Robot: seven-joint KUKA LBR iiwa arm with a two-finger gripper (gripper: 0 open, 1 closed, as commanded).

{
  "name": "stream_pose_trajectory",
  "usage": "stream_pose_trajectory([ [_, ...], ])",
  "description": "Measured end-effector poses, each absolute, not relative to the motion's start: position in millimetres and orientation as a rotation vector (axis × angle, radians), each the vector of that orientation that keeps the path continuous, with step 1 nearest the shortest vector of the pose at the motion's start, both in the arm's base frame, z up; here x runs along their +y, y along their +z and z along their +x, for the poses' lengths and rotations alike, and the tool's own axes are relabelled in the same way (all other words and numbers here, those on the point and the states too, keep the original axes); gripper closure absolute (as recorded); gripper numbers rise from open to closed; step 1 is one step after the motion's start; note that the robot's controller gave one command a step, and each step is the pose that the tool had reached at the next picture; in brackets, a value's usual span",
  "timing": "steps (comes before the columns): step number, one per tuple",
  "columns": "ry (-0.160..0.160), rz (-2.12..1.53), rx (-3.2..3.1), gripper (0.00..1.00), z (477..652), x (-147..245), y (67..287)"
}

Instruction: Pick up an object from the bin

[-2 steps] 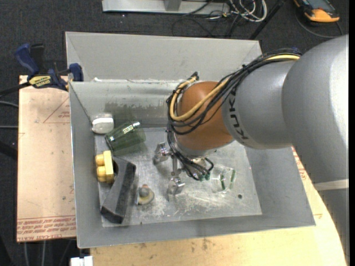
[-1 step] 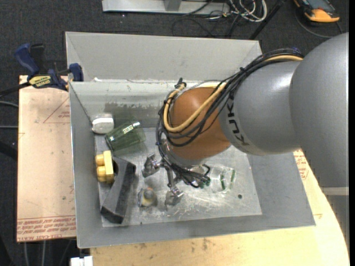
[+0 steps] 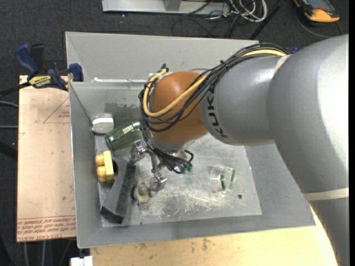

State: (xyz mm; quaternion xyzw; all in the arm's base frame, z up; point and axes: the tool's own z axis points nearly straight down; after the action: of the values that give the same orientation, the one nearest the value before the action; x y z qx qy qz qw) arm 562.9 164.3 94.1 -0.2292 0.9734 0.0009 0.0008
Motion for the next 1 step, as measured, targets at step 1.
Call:
stream_pose_trajectory([
  [1, 0.004, -1.123, 2.930, 0.00, 583.2, 169.7, 93.5],
])
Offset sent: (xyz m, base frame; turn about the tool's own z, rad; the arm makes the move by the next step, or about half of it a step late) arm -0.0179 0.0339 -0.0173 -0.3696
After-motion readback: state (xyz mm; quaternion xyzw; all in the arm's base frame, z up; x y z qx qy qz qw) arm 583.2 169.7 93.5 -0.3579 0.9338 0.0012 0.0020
